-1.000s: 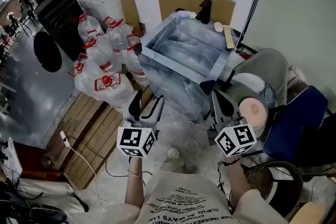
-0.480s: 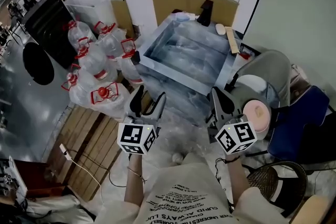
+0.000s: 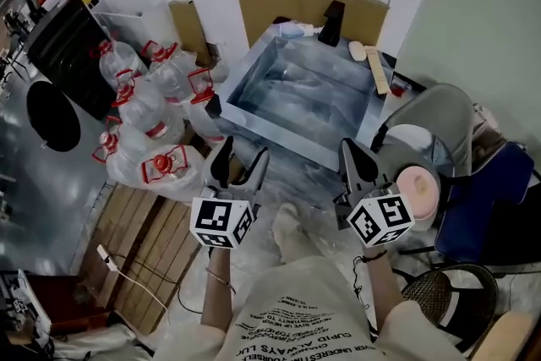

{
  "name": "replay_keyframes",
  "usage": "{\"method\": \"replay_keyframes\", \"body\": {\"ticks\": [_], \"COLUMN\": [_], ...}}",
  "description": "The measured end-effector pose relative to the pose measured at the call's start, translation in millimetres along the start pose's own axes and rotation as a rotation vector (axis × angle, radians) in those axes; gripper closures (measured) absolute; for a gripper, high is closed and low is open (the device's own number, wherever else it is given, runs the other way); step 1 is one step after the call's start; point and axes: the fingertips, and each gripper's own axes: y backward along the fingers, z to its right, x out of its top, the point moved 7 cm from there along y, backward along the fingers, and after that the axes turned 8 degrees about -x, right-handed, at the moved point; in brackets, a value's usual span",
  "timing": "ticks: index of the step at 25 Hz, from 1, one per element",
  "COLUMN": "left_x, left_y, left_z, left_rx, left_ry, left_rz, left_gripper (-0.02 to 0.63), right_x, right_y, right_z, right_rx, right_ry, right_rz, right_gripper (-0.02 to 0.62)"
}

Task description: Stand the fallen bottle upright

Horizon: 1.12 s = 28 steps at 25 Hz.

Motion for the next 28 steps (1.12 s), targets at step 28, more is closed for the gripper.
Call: {"method": "replay_keyframes", "body": {"ticks": [28], "left_x": [-4], "left_y": [-227], "left_z": [-130], "left_rx": [-0.164], "left_ry": [0.03], "left_rz": [-0.118], "left_gripper": [0.313], "right_x": [-16], "right_y": [-234], "right_z": [51], "right_rx": [-0.08], "right_ry": [-0.092], "right_rz": [-0.096], "right_gripper": [0.591]}}
